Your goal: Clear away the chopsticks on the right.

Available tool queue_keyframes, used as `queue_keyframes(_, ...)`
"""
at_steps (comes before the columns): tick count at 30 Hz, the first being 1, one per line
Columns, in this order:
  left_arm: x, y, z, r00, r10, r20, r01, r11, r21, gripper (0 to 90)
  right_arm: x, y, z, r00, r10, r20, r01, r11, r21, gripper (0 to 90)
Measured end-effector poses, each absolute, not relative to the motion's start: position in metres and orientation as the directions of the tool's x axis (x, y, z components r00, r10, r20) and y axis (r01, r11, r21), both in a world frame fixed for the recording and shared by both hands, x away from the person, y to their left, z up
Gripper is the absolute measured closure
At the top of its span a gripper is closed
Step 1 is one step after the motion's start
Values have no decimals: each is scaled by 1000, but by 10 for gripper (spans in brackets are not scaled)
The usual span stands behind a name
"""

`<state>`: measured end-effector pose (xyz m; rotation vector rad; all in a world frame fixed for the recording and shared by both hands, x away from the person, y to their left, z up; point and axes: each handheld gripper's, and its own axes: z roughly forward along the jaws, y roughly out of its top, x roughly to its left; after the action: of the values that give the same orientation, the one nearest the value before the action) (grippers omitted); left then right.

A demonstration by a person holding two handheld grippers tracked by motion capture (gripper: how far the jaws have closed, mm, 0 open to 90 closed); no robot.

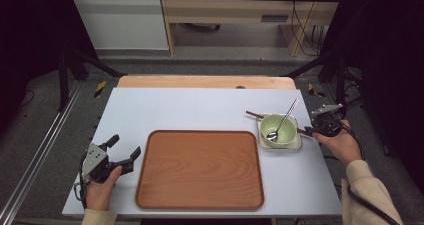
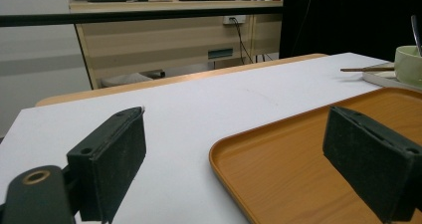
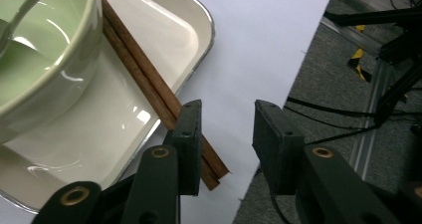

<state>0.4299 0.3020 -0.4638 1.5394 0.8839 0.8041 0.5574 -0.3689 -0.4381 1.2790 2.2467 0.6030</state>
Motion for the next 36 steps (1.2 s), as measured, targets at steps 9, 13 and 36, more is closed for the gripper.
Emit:
queue_keyframes(9, 430, 301, -464, 487, 873, 26, 108, -90, 990, 95, 557, -366, -438, -466, 867, -174, 664, 473, 579, 708)
queue_keyframes(13, 430, 301, -464, 489, 872, 27, 110, -92, 990, 95, 557, -367, -439, -469, 868, -162, 664, 468, 583, 721)
queue_keyframes(36, 430, 301, -464, 493, 869, 29, 110, -96, 989, 96, 565, -363, -448, -489, 862, -133, 680, 472, 562, 712)
